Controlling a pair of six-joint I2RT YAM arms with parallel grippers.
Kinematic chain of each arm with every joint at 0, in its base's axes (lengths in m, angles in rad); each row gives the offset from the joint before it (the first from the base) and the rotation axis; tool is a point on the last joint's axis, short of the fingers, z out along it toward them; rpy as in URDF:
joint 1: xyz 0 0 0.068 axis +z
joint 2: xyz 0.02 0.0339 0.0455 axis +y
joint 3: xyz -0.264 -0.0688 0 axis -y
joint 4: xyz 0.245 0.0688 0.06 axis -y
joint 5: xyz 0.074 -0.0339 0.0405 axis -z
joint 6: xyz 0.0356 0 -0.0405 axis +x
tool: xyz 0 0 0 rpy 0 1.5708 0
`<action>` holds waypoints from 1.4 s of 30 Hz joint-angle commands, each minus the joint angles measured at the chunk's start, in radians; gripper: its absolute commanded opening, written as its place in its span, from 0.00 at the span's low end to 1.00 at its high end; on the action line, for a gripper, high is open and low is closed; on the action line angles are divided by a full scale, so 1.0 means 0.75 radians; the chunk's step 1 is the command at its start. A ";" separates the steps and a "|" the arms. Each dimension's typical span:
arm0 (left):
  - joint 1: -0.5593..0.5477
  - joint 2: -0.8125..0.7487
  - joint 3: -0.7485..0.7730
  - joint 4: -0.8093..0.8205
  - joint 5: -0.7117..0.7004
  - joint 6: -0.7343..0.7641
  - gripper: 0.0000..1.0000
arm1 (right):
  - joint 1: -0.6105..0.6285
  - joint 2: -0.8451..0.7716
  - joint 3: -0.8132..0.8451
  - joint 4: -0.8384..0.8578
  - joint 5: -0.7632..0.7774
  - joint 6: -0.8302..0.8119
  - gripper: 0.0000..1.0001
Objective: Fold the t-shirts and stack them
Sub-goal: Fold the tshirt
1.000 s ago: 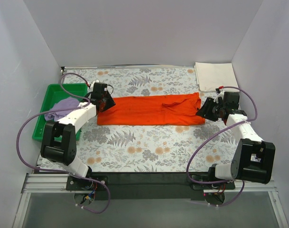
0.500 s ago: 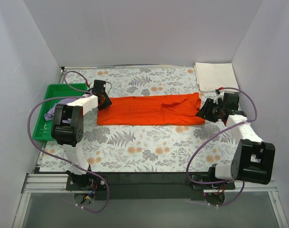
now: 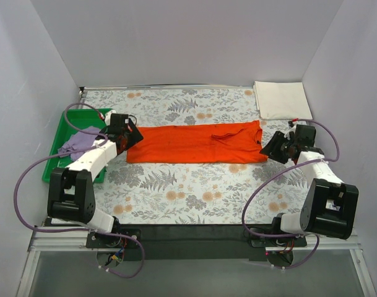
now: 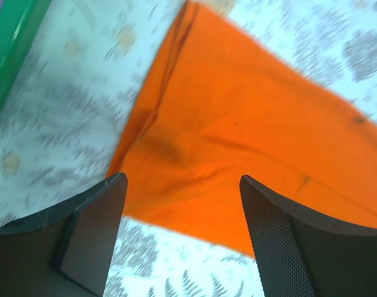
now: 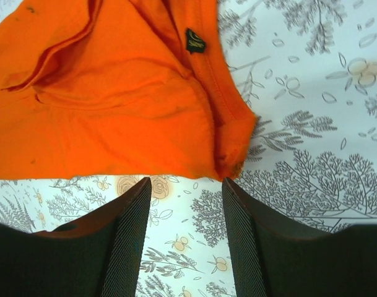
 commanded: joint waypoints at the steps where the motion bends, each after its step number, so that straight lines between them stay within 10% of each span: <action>1: 0.017 -0.094 -0.146 -0.044 -0.038 -0.053 0.69 | -0.039 0.015 -0.060 0.066 -0.032 0.071 0.48; 28: 0.048 0.094 -0.289 0.022 -0.056 -0.034 0.38 | -0.086 0.221 -0.230 0.459 -0.107 0.181 0.44; 36: 0.054 0.108 -0.291 -0.066 -0.058 -0.036 0.01 | -0.137 0.275 -0.195 0.349 -0.030 0.177 0.09; 42: 0.083 0.027 -0.336 -0.242 0.016 -0.098 0.00 | -0.148 0.205 -0.150 0.046 0.095 0.126 0.01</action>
